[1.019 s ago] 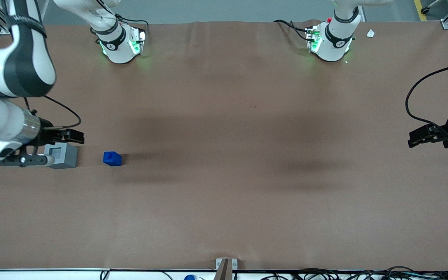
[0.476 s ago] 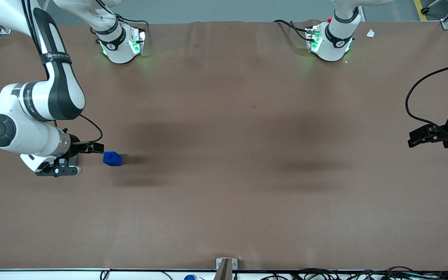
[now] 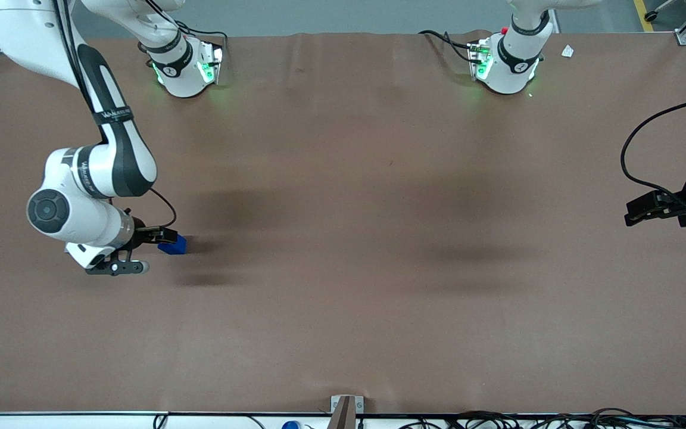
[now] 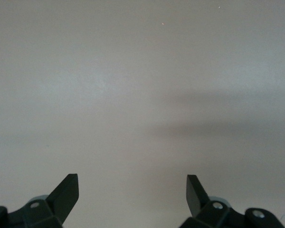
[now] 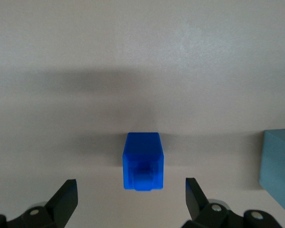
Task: Insert blue part into gray base with right arm
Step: 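Lower the right gripper around the blue block, then close the right gripper on the blue block and lift it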
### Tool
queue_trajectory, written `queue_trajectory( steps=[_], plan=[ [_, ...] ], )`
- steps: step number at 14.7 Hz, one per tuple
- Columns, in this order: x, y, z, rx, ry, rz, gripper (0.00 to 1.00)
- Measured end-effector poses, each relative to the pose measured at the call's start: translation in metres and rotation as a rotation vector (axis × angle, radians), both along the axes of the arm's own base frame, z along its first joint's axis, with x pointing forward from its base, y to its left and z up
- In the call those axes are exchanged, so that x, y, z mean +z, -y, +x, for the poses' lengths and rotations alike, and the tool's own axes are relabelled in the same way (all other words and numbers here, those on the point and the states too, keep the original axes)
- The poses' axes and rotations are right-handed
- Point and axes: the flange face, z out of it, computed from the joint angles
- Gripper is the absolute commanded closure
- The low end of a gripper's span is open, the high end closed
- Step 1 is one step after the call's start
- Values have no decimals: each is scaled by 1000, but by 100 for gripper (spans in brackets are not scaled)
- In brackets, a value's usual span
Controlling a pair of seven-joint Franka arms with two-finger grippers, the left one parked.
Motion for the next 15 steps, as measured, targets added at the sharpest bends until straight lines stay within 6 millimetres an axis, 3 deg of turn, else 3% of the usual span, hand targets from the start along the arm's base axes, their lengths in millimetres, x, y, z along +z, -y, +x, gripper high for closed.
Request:
queue_trajectory(
  steps=[4,8,12,15],
  plan=[
    [-29,1,-11,-2,23,0,0],
    [-44,2,-14,-4,22,-1,4],
    [-53,3,-15,-4,12,-2,19],
    [-54,3,-16,-4,10,-2,39]
  ],
)
